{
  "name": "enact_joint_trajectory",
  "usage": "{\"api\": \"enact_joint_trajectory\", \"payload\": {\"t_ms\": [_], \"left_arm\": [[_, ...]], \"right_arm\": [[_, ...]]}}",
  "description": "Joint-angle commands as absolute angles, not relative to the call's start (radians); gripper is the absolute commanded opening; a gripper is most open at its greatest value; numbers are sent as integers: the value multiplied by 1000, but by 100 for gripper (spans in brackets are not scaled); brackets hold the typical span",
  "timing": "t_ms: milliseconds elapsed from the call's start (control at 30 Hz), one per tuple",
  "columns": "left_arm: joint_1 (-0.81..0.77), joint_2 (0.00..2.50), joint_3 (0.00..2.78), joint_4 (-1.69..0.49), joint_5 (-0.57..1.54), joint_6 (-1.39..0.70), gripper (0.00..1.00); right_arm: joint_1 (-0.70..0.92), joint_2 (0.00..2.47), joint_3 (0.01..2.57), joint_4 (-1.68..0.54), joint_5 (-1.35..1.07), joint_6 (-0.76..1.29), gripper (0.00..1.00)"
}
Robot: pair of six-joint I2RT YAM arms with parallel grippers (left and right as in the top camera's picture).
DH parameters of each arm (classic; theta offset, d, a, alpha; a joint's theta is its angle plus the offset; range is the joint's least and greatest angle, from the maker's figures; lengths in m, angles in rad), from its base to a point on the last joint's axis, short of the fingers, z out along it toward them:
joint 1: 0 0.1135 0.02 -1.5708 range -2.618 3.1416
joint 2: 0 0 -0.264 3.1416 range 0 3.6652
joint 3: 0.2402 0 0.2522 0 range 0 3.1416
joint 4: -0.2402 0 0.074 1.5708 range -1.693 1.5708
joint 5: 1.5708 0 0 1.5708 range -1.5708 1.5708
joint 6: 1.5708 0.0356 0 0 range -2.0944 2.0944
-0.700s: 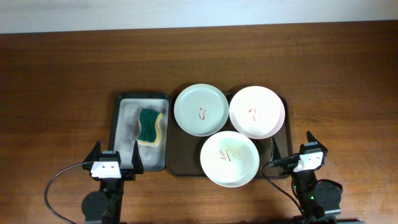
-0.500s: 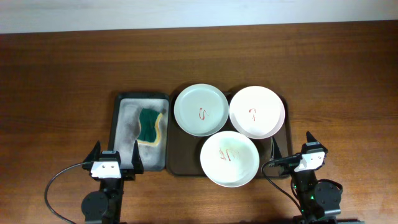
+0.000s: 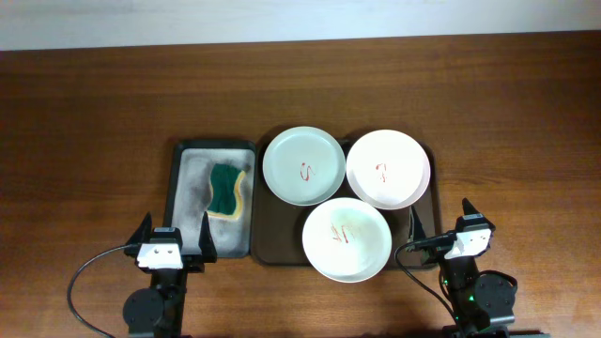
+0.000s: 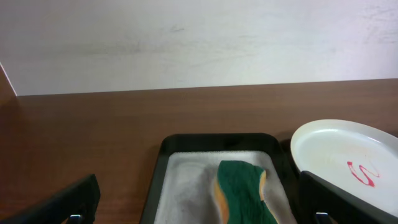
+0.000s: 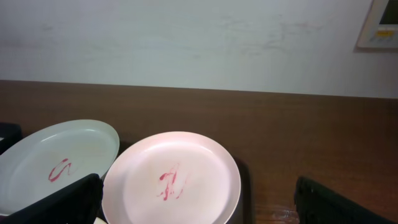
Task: Clean dirty plates on tray and stack at the side
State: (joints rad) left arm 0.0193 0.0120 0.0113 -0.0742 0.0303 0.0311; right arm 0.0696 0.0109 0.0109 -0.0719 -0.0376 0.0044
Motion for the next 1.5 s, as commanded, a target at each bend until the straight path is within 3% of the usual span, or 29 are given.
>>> {"api": "enact_joint_trajectory", "payload": {"t_ms": [0,433,633,800,1133,1267,1367,1467], "left_arm": [[23,5,9,-80,38,46,99],[23,5,46,-134,38,46,99],[23,68,165,-287,18,46,99],[23,309,376,-456,-19,46,99],[23,987,947,-876,74,46,99],[23,1110,973,-837,150,46,99],[22,1187,973,-686,203,5,100],[14,1299,973,-591,202,-11,88]], "right_arm": [[65,4,6,-75,-33,16,99],[65,7,19,-80,-33,16,99],[65,89,152,-231,-25,28,99],[65,360,390,-368,-95,122,99],[65,919,968,-889,-163,121,98],[65,971,978,-886,-263,121,99],[65,977,978,-886,-263,121,99],[65,977,978,-886,-263,121,99]]}}
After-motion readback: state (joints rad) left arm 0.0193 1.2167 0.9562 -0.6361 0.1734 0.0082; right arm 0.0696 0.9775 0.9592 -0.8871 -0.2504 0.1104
